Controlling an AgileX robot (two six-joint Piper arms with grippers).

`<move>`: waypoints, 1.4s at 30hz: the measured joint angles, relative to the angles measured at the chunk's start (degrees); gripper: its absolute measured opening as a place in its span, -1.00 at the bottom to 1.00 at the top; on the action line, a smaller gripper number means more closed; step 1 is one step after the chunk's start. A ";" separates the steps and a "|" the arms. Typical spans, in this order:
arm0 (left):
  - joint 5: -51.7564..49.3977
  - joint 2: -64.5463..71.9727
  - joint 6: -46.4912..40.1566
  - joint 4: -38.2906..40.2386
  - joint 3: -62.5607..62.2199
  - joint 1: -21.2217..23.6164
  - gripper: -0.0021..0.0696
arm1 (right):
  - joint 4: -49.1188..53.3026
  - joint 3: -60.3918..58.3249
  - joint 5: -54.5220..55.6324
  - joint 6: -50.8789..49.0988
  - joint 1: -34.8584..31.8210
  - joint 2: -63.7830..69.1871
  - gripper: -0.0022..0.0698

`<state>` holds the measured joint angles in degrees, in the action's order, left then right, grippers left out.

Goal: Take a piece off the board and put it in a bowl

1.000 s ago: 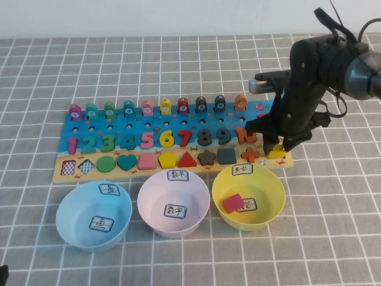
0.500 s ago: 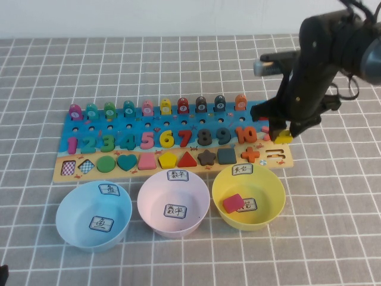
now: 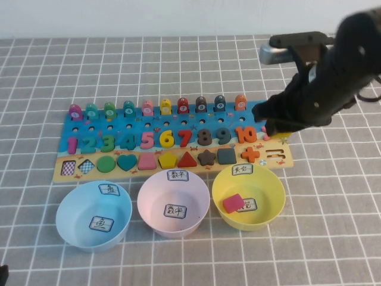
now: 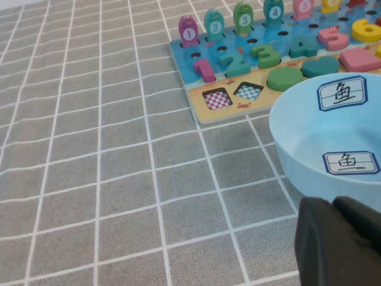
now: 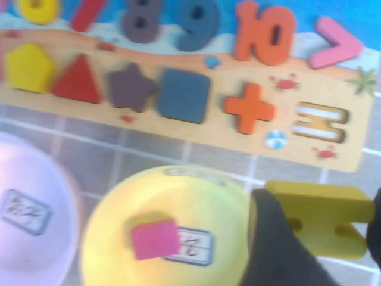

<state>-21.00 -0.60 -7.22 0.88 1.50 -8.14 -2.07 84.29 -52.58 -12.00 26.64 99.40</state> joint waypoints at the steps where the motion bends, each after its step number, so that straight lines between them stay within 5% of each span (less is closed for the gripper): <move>1: 0.00 0.00 0.00 0.00 0.00 0.00 -0.95 | -0.28 -2.60 2.47 0.00 0.43 -1.80 -0.14; 11: 0.00 0.00 0.00 0.00 0.00 0.00 -0.95 | -3.59 -20.77 15.96 0.00 5.61 -11.76 -0.14; 20: 0.00 0.00 0.00 0.00 0.00 0.00 -0.95 | -3.99 -24.08 19.08 0.11 10.80 -12.26 -0.14; 42: 0.00 0.00 0.00 0.00 0.00 0.00 -0.95 | -4.71 -31.64 27.96 0.00 11.15 -8.35 -0.14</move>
<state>-21.00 -0.60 -7.22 0.88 1.50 -8.14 -6.78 52.65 -24.62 -12.00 37.79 91.04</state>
